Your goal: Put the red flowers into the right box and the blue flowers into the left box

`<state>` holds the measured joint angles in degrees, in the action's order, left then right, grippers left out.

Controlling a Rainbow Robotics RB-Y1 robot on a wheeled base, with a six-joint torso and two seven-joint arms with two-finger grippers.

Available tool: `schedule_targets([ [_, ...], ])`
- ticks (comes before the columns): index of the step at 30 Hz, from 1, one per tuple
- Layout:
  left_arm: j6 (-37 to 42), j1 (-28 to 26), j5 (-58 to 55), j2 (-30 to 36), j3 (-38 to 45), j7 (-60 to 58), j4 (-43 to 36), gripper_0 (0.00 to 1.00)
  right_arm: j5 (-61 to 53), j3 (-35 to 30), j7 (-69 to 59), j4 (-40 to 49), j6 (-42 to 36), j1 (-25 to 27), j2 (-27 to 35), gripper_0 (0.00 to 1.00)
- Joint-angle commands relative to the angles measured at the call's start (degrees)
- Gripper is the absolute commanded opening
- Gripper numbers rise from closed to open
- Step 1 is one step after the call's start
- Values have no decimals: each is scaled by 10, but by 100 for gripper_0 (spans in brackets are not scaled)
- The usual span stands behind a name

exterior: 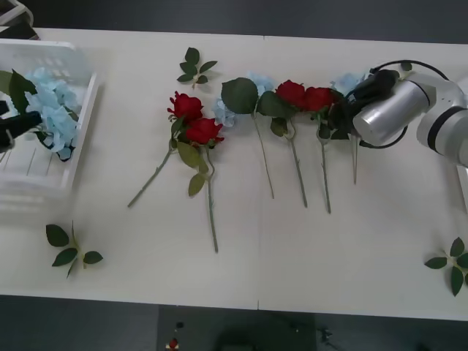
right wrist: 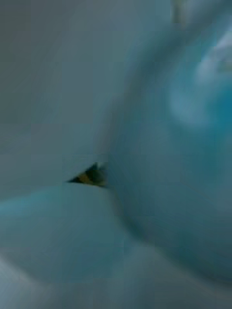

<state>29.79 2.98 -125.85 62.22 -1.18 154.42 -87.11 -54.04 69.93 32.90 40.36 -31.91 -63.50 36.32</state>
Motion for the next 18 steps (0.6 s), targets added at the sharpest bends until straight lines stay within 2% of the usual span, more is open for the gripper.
schedule_targets([
  [1, 1, 105, 79, 3, -87, 6, -15, 89, 14, -7, -22, -48, 4, -30, -19, 100],
  [6, 2, 229, 188, -11, -209, -106, 23, 89, 16, -6, -22, -85, 4, -33, -32, 100],
  [7, 2, 256, 210, -18, -241, -141, 37, 88, 17, -7, -21, -91, 3, -33, -34, 97],
  [8, 2, 275, 227, -25, -265, -166, 48, 89, 19, -7, -21, -95, 3, -33, -35, 90],
  [10, 2, 305, 256, -41, -299, -206, 71, 89, 25, -6, -19, -100, 2, -33, -36, 68],
  [12, 2, 340, 296, -69, -341, -263, 110, 89, 25, -1, -18, -107, -3, -33, -39, 0],
  [18, 2, 383, 404, -129, -400, -364, 171, 89, 25, -1, -18, -110, -3, -33, -41, 0],
])
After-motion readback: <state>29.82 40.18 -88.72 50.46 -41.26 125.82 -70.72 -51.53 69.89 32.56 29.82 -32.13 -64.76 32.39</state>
